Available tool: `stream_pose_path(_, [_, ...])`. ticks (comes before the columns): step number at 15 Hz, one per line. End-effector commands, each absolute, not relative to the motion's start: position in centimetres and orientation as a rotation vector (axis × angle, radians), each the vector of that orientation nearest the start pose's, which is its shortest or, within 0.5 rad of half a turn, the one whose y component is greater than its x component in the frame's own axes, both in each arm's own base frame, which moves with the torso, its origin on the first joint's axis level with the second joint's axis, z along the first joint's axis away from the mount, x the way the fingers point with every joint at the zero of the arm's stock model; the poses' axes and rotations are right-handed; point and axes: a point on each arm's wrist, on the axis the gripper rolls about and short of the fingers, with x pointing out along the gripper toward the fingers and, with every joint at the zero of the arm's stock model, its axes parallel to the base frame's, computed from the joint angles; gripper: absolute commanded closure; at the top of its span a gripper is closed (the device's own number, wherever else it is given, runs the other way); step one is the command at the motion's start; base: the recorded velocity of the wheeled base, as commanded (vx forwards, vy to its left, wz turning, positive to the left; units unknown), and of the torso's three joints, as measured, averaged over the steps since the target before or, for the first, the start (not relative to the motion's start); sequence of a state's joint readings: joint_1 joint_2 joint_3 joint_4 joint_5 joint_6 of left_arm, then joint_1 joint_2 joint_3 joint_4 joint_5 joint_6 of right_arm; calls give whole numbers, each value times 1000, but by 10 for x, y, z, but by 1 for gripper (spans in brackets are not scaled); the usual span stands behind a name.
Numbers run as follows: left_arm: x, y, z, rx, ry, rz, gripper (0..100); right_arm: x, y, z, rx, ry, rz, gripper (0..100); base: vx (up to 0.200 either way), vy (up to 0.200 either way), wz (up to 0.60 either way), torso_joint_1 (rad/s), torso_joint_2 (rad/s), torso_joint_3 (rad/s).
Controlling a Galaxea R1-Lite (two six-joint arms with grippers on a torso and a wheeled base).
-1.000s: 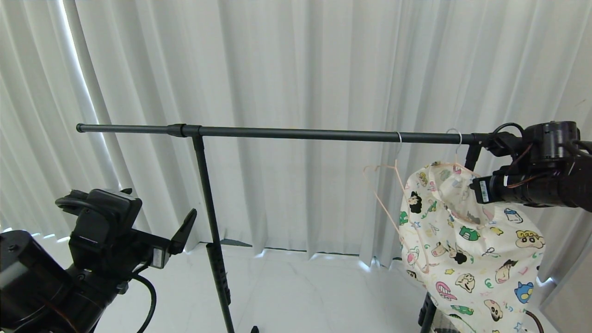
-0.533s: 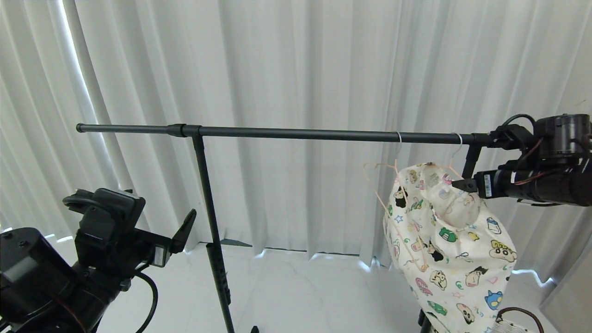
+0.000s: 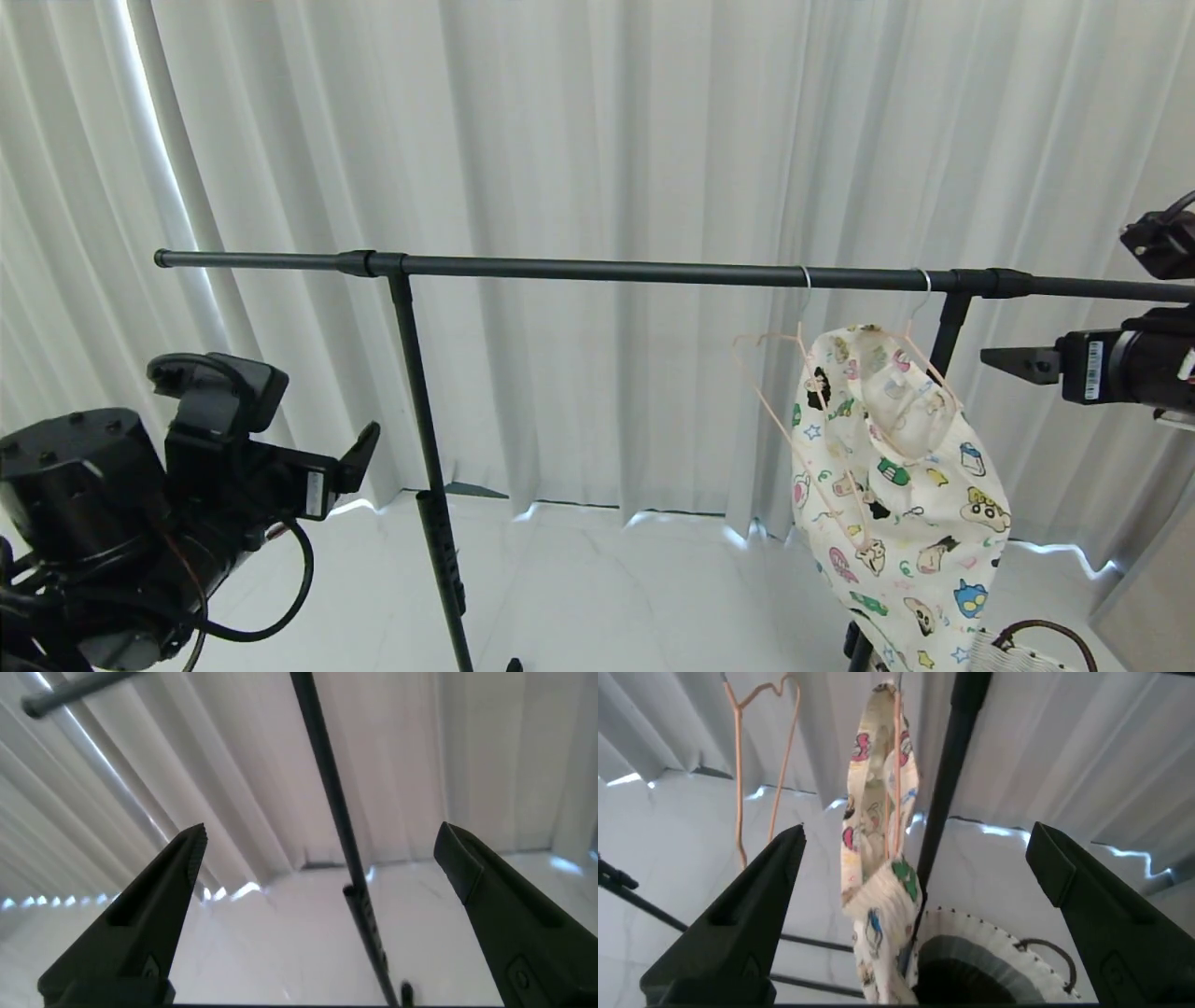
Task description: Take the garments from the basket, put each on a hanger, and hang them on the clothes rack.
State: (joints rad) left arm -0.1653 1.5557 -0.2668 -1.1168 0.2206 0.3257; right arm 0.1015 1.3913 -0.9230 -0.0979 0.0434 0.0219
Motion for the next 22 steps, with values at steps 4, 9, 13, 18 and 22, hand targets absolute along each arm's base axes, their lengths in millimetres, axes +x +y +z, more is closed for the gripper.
stream_pose_path(4, [171,-37,210,105,384,-30,0,208,9,249,-86,427,16,0,0,0,0,0,0,0])
stream_pose_path(9, [123,-28,148,157,555,-43,0,190,1,220,-209,583,-154,0,0,0,0,0,0,0])
stream_pose_path(13, [119,-25,146,163,550,-2,0,176,0,205,-240,624,-153,0,-100,0,0,2,2,1])
stream_pose_path(18, [117,-25,147,161,543,-4,0,173,-4,203,-244,633,-169,0,-200,0,0,3,-1,1])
stream_pose_path(22, [117,-25,148,162,537,-5,0,170,-4,202,-269,633,-164,0,-200,0,0,0,1,6])
